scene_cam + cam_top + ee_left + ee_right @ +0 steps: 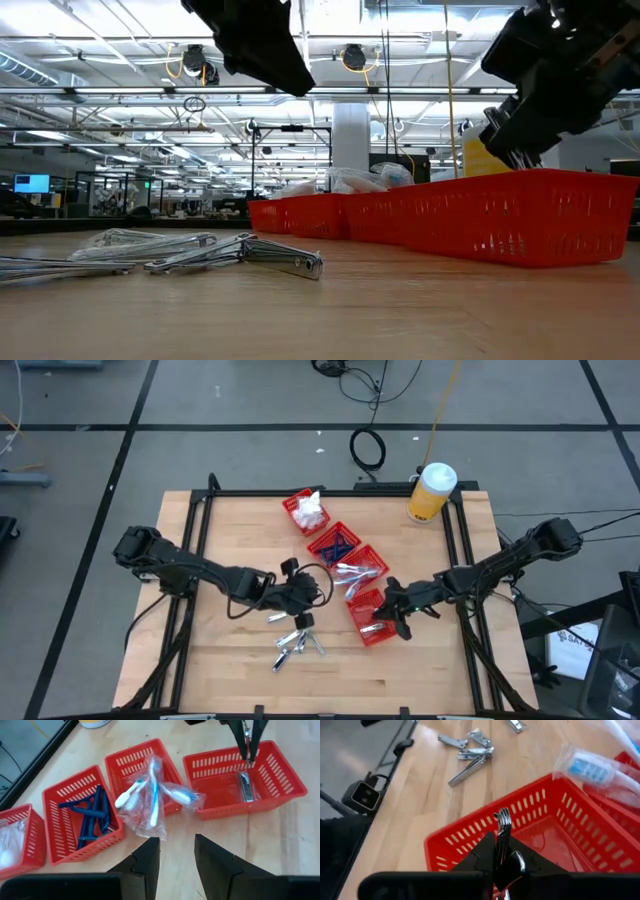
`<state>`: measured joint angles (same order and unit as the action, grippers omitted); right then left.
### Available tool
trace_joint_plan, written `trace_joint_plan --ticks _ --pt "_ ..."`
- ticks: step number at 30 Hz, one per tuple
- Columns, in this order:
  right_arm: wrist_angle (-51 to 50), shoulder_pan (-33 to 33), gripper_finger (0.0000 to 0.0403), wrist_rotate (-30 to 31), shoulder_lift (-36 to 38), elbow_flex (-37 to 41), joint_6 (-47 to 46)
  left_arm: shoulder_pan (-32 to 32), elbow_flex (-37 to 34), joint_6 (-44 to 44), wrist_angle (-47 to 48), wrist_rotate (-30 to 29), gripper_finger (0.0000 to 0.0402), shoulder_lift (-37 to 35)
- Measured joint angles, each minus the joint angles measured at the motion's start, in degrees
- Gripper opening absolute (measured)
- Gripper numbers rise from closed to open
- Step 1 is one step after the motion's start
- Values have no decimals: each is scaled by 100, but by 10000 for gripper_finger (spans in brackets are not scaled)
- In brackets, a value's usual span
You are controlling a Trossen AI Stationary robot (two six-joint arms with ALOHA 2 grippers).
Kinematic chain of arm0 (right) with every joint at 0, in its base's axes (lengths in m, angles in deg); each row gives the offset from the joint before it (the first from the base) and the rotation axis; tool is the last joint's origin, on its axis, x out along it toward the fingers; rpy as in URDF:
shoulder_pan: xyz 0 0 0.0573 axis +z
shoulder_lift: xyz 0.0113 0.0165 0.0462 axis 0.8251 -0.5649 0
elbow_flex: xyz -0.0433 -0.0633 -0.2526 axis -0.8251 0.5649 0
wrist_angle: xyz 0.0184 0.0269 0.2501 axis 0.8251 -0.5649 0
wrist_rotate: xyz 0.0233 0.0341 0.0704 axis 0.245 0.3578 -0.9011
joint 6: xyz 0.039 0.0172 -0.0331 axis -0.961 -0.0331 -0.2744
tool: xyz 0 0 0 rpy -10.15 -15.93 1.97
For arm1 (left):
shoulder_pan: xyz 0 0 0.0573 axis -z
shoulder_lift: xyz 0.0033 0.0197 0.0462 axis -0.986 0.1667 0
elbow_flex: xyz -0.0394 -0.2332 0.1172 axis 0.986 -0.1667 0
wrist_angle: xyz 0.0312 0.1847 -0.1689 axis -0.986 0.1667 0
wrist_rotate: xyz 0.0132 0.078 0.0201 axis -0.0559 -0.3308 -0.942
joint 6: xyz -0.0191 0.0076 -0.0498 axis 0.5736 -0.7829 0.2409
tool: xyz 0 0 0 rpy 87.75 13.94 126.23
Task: Pick & Place Travel size toiletries
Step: Put the nail cutter into the bottom red bin
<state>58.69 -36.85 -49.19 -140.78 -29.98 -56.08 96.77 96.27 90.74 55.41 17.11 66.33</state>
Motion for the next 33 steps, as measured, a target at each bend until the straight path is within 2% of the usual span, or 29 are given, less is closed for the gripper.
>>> trace_joint_plan --ticks 6,15,19,26,30,33 --pt "809 1 44 -12 0 321 50 -60 0 27 -4 2 122 -1" --pt "1000 -1 168 10 0 388 36 -60 0 125 -2 4 122 0" --pt "1202 -3 207 155 0 388 101 -60 0 129 50 7 122 0" --pt "1463 -1 223 139 0 388 280 70 0 518 884 201 122 0" --pt "1463 -1 216 139 0 388 376 198 0 1231 1652 706 122 2" --pt "1466 -1 216 139 0 388 544 371 0 1972 2134 790 122 2"
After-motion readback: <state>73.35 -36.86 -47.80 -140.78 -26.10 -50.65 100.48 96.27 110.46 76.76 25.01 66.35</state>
